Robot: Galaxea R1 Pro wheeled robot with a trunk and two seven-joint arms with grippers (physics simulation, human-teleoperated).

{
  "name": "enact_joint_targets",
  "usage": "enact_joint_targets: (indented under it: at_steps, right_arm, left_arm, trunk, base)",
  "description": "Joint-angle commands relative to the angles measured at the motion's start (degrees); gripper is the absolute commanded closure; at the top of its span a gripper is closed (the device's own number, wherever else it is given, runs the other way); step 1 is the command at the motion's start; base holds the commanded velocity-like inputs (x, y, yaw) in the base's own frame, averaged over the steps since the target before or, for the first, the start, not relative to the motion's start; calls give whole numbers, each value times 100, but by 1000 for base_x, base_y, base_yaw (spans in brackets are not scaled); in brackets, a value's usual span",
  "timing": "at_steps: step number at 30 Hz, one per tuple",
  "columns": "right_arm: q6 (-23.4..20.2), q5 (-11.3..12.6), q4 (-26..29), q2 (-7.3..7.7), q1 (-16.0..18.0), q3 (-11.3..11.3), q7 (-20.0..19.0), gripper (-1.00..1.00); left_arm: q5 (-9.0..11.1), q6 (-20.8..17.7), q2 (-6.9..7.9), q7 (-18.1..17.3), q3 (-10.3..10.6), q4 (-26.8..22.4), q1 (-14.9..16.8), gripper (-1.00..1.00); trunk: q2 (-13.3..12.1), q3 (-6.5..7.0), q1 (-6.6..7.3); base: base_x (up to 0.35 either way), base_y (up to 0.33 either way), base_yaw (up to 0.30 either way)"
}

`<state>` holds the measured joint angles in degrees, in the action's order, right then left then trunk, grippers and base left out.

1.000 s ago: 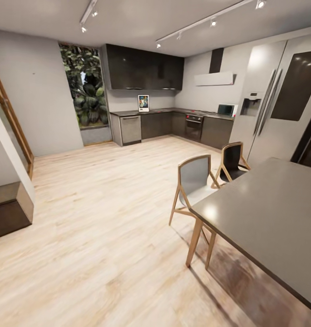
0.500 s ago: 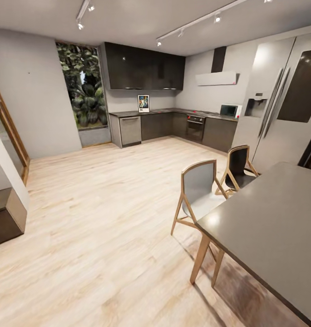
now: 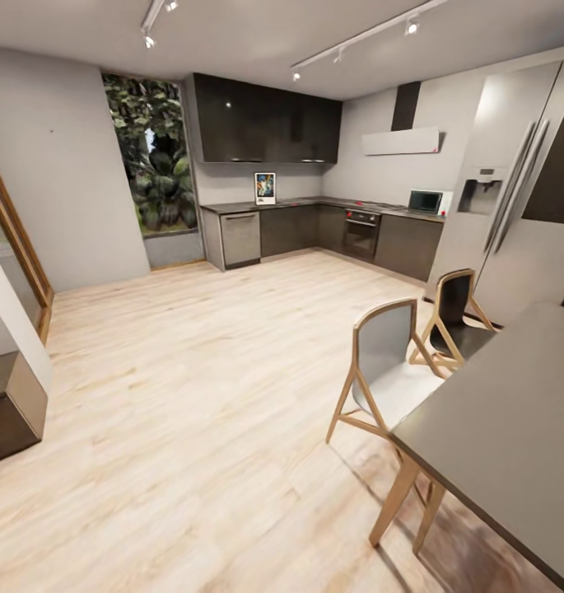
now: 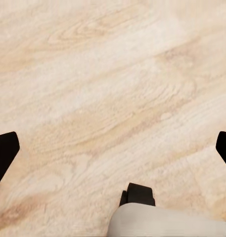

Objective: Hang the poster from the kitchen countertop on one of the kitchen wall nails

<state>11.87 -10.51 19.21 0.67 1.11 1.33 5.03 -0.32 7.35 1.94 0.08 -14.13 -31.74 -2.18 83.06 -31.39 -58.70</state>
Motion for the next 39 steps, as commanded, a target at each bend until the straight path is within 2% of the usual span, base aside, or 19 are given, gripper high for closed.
enact_joint_targets:
  at_steps: [1, 14, 25, 39]
  right_arm:
    - [8, -69, -5, 3, 3, 20, 43, -100]
    - [14, -33, 6, -32, 3, 3, 56, -100]
    - [17, -13, 18, -24, 3, -23, 70, -100]
    - [14, -21, 12, 20, 3, -24, 52, -100]
  left_arm:
    - [-4, 12, -1, 1, -3, -1, -1, -100]
    - [-4, 12, -1, 1, -3, -6, -2, -100]
    - [-4, 12, -1, 9, -3, -8, -2, -100]
    - [-4, 12, -1, 10, -3, -11, -2, -100]
  trunk:
    - [2, -4, -3]
    - [2, -7, -3]
    - [2, -28, -3]
    - [2, -31, -3]
  base:
    - [254, 282, 0]
    - [233, 263, 21]
    - [131, 28, 201]
    - [322, 81, 22]
